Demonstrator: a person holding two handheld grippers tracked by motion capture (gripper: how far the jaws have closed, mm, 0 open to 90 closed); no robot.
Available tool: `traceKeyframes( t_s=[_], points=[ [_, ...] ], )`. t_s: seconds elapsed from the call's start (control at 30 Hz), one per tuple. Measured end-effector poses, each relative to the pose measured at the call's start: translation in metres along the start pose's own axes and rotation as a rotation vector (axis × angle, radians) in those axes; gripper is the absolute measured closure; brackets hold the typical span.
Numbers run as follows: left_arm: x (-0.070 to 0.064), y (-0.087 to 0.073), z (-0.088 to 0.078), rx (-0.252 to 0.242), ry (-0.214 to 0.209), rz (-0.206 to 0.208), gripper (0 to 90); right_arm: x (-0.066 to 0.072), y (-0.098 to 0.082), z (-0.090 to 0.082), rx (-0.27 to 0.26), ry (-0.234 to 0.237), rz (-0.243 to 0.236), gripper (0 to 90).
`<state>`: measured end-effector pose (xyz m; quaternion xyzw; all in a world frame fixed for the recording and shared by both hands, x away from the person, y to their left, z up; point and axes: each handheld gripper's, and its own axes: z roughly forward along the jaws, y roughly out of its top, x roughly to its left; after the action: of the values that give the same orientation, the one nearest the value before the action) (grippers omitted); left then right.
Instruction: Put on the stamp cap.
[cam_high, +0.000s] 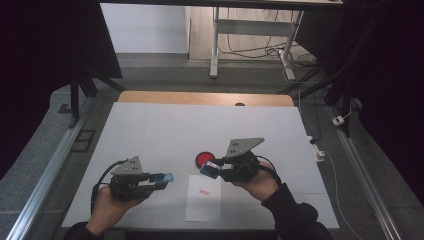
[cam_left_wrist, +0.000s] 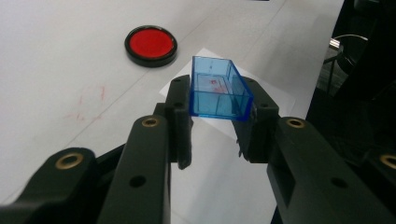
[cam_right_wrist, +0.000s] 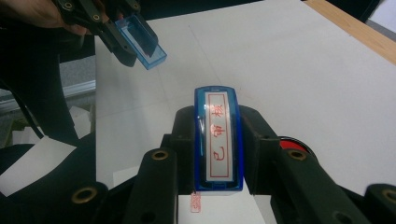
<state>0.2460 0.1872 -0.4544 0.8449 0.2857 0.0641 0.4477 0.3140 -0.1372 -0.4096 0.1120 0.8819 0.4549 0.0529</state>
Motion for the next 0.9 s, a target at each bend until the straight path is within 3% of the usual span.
traceKeyframes(
  t_s=[0.43, 0.9],
  points=[
    [-0.001, 0.023, 0.029, 0.026, -0.067, 0.064, 68.4, -0.002, 0.003, -0.003, -0.011, 0.008, -0.011, 70.2],
    [-0.001, 0.039, 0.06, 0.037, -0.167, 0.13, 68.5, -0.001, 0.004, -0.005, -0.027, 0.044, -0.042, 70.2]
  ],
)
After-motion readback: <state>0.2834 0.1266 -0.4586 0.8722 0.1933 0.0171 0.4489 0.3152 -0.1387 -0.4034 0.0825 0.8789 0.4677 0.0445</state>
